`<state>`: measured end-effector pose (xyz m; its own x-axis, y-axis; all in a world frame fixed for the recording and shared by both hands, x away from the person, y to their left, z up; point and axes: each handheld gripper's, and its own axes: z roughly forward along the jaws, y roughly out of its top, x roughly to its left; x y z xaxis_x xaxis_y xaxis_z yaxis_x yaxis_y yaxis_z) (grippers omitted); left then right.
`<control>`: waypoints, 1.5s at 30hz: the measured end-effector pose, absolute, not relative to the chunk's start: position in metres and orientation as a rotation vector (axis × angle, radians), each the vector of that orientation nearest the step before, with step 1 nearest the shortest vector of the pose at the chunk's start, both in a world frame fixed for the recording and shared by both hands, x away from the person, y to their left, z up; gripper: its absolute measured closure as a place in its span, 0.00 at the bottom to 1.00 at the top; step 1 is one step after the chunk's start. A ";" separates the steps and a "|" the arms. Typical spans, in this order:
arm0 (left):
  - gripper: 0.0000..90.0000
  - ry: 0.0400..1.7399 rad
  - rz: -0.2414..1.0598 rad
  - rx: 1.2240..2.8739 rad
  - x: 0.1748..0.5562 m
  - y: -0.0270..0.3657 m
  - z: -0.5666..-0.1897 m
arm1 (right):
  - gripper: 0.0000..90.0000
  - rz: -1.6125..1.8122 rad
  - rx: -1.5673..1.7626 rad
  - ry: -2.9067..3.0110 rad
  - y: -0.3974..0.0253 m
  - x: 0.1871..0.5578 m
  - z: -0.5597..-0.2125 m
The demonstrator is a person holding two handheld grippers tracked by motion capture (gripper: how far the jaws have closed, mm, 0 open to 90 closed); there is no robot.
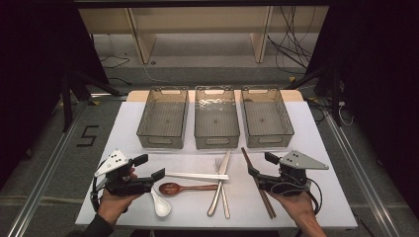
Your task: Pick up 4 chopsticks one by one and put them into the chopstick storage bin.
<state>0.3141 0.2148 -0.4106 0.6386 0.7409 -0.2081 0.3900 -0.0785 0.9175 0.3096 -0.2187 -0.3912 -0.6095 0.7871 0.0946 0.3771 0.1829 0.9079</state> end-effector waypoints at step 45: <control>0.17 0.926 0.405 1.705 0.316 0.213 -0.409 | 0.48 0.494 1.208 2.625 -0.202 0.365 -0.418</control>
